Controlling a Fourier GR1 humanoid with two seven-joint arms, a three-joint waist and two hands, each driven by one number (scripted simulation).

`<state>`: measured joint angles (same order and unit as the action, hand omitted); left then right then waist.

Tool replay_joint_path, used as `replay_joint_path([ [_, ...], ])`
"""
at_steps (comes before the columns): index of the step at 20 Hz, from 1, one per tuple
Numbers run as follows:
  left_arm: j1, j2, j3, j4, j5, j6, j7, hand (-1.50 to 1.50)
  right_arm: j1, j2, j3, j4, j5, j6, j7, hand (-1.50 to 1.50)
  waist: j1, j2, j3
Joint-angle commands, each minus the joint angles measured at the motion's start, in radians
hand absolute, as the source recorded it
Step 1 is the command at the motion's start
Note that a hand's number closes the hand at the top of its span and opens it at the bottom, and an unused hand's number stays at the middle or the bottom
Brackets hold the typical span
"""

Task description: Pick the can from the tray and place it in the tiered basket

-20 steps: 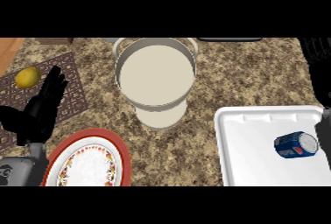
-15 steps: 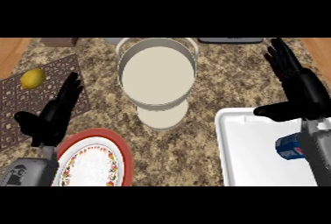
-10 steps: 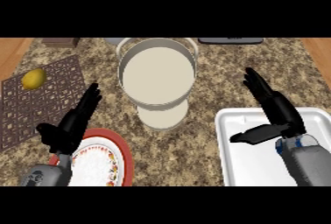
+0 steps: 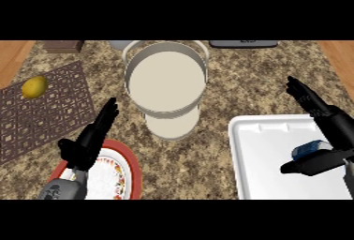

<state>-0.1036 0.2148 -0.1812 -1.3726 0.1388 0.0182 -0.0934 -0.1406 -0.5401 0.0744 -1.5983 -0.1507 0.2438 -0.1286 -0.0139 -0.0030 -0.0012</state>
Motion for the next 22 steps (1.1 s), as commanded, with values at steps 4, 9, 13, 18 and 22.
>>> replay_joint_path([
  [4,0.018,-0.007,-0.009,0.013,-0.009,-0.004,-0.014,0.00,-0.041,-0.391,-0.015,-0.120,0.222,0.147,0.154,-1.50,-0.004,-0.003,-0.005],
  [9,0.008,-0.029,-0.025,-0.003,-0.015,0.008,0.009,0.00,-0.050,-0.581,0.037,-0.271,0.320,0.299,0.289,-1.50,-0.001,-0.006,-0.004],
  [13,0.009,-0.002,0.010,0.002,-0.003,-0.019,-0.016,0.00,0.039,-0.615,0.036,-0.401,0.297,0.388,0.373,-1.50,-0.006,-0.003,0.000],
  [18,0.035,0.019,0.042,0.011,0.015,-0.073,-0.030,0.00,0.145,-0.532,0.013,-0.576,0.320,0.400,0.546,-1.50,-0.004,-0.002,0.000],
  [22,-0.026,-0.046,0.009,0.014,-0.052,-0.015,0.020,0.00,0.182,-0.442,-0.001,-0.559,0.433,0.411,0.539,-1.50,0.006,0.001,0.001],
])
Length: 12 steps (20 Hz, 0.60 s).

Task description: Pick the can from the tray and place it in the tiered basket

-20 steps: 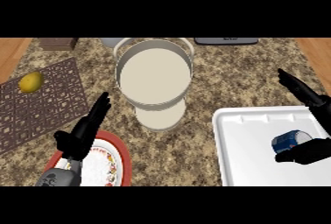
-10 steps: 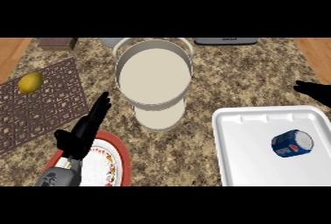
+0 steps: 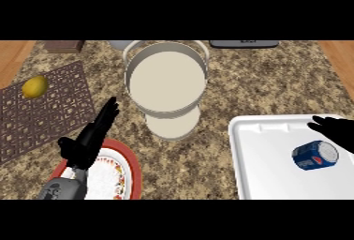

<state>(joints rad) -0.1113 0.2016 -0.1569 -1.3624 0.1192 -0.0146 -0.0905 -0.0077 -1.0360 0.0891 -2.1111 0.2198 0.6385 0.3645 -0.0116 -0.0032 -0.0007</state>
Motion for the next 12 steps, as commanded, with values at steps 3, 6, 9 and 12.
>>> replay_joint_path([
  [3,-0.030,0.025,0.049,0.050,0.006,-0.053,-0.025,0.00,0.032,0.119,-0.018,0.008,0.166,-0.069,0.007,-1.50,0.006,0.003,0.001],
  [6,0.021,-0.020,-0.003,0.013,-0.027,-0.029,-0.029,0.00,0.022,0.119,0.059,0.068,0.297,-0.052,0.037,-1.50,0.014,0.004,0.001],
  [9,-0.018,-0.041,0.020,0.050,-0.038,-0.010,-0.040,0.00,0.104,0.117,0.010,0.071,0.325,-0.039,-0.004,-1.50,0.002,0.002,0.001],
  [12,0.038,-0.045,0.017,0.009,-0.052,-0.013,-0.047,0.00,0.112,0.211,0.050,0.088,0.380,-0.047,0.000,-1.50,0.008,0.002,0.001],
])
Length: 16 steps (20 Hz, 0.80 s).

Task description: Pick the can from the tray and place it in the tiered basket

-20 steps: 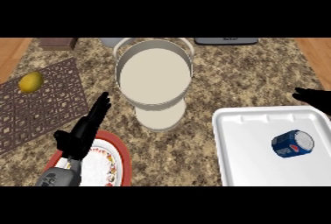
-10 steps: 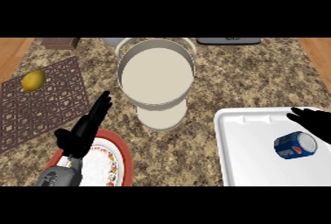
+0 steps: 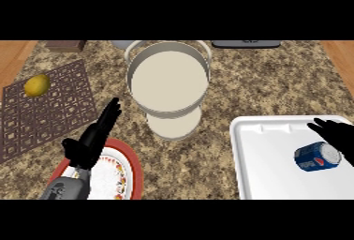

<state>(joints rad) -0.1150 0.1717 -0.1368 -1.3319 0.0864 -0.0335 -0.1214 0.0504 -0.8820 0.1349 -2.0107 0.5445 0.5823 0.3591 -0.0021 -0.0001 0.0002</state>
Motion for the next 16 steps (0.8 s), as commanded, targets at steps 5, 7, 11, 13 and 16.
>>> replay_joint_path([
  [5,0.026,-0.002,0.014,-0.075,-0.015,-0.027,0.061,0.00,-0.027,0.105,-0.024,0.194,0.131,-0.027,-0.173,-1.50,0.004,0.000,0.000],
  [7,0.037,-0.007,0.013,-0.112,-0.026,-0.026,0.084,0.00,0.009,0.126,-0.051,0.115,0.149,0.020,-0.119,-1.50,0.001,-0.001,0.000],
  [11,0.033,-0.004,0.042,-0.055,-0.025,-0.057,0.034,0.00,-0.063,0.208,-0.025,0.204,0.220,0.017,-0.087,-1.50,0.004,0.000,0.000],
  [13,-0.013,-0.018,0.061,0.028,-0.023,-0.066,-0.005,0.00,0.000,0.154,-0.064,0.290,0.255,-0.047,-0.219,-1.50,-0.001,0.001,0.000],
  [16,0.031,-0.020,0.055,-0.056,-0.027,-0.065,0.047,0.00,0.026,0.205,-0.037,0.328,0.328,-0.102,-0.258,-1.50,0.001,0.000,0.000],
])
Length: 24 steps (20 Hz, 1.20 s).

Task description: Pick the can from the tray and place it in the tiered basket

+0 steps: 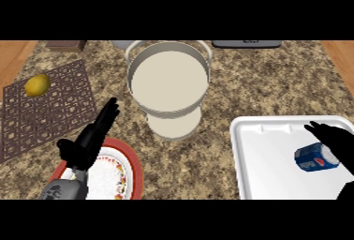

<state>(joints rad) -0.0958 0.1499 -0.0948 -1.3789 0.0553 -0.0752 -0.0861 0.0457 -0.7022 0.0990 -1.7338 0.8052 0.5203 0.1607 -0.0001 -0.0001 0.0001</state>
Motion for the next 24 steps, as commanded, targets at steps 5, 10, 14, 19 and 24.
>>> replay_joint_path([
  [5,0.042,-0.050,-0.020,-0.069,-0.046,0.023,0.035,0.00,-0.046,0.064,-0.049,0.148,0.086,-0.022,-0.120,-1.50,0.002,0.000,0.000],
  [10,0.051,-0.017,0.020,-0.028,-0.038,-0.045,-0.011,0.00,-0.014,0.116,-0.030,0.145,0.158,-0.023,-0.144,-1.50,0.001,0.000,0.000],
  [14,-0.015,-0.001,0.062,0.018,-0.010,-0.070,0.000,0.00,-0.045,0.141,-0.048,0.260,0.143,-0.099,-0.242,1.50,0.000,0.000,0.000],
  [19,-0.011,-0.042,0.032,0.001,-0.053,-0.023,0.016,0.00,-0.034,0.152,-0.081,0.211,0.116,-0.146,-0.339,1.50,-0.001,-0.001,0.000],
  [24,0.000,-0.048,0.045,0.015,-0.050,-0.045,-0.005,0.00,-0.079,0.209,-0.072,0.318,0.170,-0.212,-0.390,1.50,0.001,0.000,0.000],
])
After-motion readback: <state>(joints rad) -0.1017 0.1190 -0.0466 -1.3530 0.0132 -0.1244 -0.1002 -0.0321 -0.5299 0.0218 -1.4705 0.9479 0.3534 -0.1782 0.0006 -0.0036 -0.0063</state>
